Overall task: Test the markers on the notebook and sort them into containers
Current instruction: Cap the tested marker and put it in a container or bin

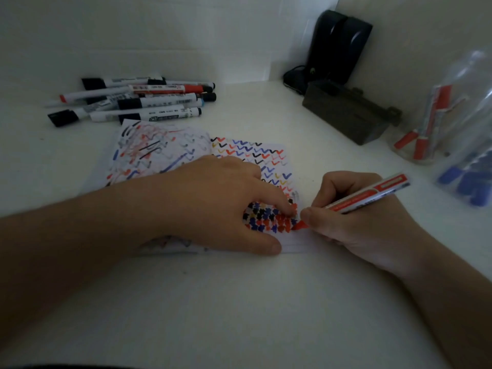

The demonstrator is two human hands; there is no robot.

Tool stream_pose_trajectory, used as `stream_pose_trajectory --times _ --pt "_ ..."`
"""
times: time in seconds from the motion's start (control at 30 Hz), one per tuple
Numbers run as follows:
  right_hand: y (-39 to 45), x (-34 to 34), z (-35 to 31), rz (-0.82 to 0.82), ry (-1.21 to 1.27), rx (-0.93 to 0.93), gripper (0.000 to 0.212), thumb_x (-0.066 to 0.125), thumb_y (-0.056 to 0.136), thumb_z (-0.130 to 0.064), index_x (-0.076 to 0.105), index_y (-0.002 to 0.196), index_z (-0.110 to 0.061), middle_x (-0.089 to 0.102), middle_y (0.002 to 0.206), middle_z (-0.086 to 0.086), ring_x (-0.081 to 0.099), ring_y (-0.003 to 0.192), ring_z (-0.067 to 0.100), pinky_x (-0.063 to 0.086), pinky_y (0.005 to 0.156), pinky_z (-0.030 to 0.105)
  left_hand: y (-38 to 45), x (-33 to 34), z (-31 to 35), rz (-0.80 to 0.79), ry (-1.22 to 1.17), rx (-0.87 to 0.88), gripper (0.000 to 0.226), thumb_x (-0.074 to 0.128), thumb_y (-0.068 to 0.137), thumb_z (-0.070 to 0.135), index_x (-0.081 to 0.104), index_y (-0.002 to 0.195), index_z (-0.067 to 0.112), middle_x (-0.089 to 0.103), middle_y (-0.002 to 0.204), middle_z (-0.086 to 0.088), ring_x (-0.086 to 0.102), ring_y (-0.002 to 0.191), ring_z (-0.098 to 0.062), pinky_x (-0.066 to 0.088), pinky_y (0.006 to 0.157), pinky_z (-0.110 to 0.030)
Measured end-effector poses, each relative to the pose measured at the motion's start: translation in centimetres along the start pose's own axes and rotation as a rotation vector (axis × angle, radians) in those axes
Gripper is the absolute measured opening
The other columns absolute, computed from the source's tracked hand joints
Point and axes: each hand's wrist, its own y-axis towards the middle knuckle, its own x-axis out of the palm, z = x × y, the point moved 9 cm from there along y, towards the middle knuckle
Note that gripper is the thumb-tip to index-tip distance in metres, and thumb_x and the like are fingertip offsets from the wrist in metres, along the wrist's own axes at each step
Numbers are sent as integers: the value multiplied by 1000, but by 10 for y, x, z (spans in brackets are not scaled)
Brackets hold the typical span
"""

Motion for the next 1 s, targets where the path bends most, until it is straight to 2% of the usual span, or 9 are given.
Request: stream_pose_trajectory --times 0.1,0.2,0.37,0.5,0.63,0.73,0.87,1.0 --pt "0 1 -2 6 -56 -14 40 93 69 -18 59 63 3 61 56 17 47 47 9 33 42 22 0 0 1 -5 6 8 67 37 71 94 28 134 74 44 97 20 46 99 -9 41 84 -33" --pt "1 -2 -1 28 -80 -16 30 79 69 -18 58 62 1 57 54 16 46 46 13 31 43 25 0 -1 1 -6 7 11 66 39 73 93 28 135 74 42 95 21 45 96 -8 38 81 -32" --pt "-1 2 0 -12 -23 -7 33 82 69 -20 59 64 3 63 58 17 49 49 12 33 43 24 0 0 2 -6 11 8 67 36 71 94 28 134 73 41 94 22 43 94 -9 38 80 -33" --pt "0 -1 1 22 -58 -14 29 78 67 -17 56 62 2 57 55 16 45 47 13 30 43 23 0 0 1 -16 7 3 69 36 70 94 28 135 73 41 94 22 42 94 -7 40 83 -33" --pt "-2 1 0 8 -5 -23 40 86 65 -26 58 64 3 62 54 5 48 46 4 35 42 17 0 0 2 -15 18 8 67 38 72 93 29 136 72 40 93 22 41 91 -8 36 79 -32" --pt "-1 2 -1 -4 -14 -21 46 84 62 -36 58 63 2 62 56 13 48 47 8 33 42 20 0 1 1 -19 8 12 66 39 73 93 29 135 73 43 96 21 44 96 -8 40 83 -33" --pt "-1 0 1 10 -14 -1 37 89 73 -12 57 65 6 60 52 3 49 46 4 34 42 18 0 1 0 -9 13 11 66 39 73 94 28 135 73 45 99 19 45 99 -9 42 85 -35" --pt "0 0 3 10 44 5 36 83 68 -17 53 62 2 52 52 17 43 46 15 29 43 25 -2 -1 3 5 20 18 61 40 79 88 26 136 70 45 100 19 47 99 -11 44 89 -36"
